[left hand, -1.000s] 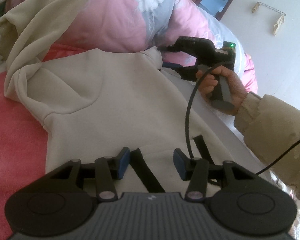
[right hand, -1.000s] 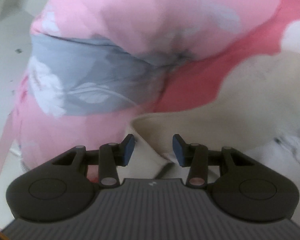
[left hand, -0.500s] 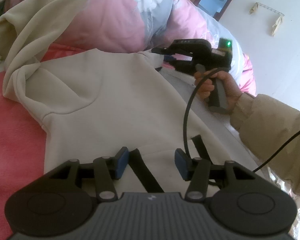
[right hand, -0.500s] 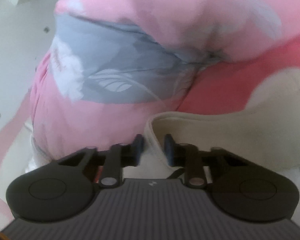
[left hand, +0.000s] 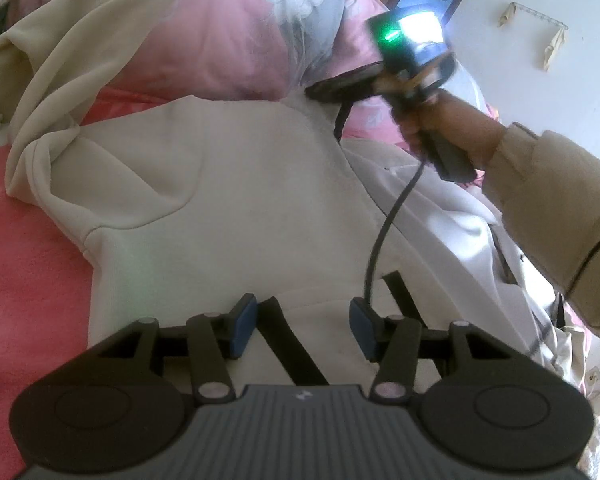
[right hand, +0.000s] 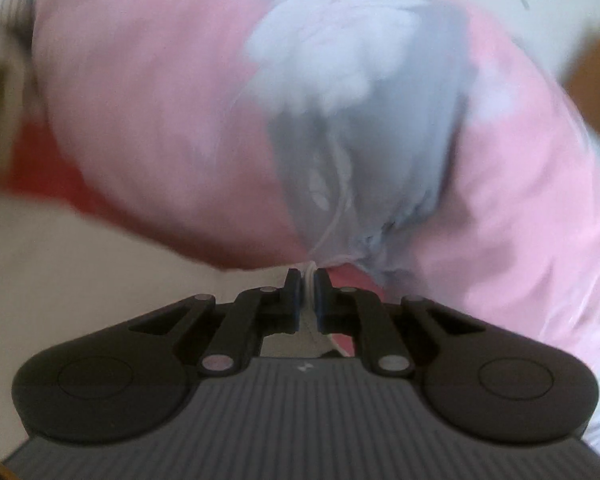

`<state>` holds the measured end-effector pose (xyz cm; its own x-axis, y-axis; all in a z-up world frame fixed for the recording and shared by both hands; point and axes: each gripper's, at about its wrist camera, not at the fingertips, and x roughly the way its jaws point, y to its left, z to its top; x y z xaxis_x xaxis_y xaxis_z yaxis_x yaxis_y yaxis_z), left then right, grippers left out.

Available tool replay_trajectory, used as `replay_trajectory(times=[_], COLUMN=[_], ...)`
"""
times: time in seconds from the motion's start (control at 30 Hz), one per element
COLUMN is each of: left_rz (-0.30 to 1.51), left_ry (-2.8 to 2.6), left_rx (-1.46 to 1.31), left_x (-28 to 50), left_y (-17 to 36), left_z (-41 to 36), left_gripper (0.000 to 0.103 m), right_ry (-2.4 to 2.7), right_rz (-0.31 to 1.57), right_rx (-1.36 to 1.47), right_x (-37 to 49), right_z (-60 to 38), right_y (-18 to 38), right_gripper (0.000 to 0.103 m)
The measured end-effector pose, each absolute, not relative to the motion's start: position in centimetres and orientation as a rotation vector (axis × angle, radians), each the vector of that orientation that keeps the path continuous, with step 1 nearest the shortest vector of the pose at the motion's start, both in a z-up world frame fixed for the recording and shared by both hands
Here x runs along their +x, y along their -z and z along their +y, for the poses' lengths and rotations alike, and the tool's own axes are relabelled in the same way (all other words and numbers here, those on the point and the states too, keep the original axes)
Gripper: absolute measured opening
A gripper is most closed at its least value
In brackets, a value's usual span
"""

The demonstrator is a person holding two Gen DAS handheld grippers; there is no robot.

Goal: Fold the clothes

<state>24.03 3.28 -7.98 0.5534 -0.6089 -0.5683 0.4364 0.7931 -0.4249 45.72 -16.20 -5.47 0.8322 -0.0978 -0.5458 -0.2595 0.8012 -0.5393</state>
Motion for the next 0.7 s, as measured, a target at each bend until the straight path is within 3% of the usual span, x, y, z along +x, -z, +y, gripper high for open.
replay_trajectory(times=[0.2, 0.33, 0.37, 0.53, 0.7], left_rz=[0.765, 0.764, 0.764, 0.765, 0.765], left_ry=[0.627, 0.627, 0.627, 0.627, 0.626], left_rx=[-0.250, -0.250, -0.249, -0.247, -0.245], left_x=[24.2, 24.3, 24.3, 24.3, 24.4], left_y=[8.1, 8.2, 8.2, 8.3, 8.3], left_z=[3.4, 3.5, 3.5, 3.5, 3.5], left_gripper=[0.053, 0.053, 0.053, 0.053, 0.053], right_ry=[-0.003, 0.049, 0.057, 0.045, -0.060], right_rz=[0.611, 0.589, 0.584, 0.597, 0.743], right_rx=[-0.937, -0.746, -0.680, -0.355, -0.094], right_x=[47.0, 46.2, 45.6, 41.0, 34.8], right_z=[-14.1, -16.6, -17.7, -23.1, -23.9], right_y=[10.7, 7.6, 6.2, 0.3, 1.9], right_gripper=[0.010, 0.040, 0.042, 0.043, 0.042])
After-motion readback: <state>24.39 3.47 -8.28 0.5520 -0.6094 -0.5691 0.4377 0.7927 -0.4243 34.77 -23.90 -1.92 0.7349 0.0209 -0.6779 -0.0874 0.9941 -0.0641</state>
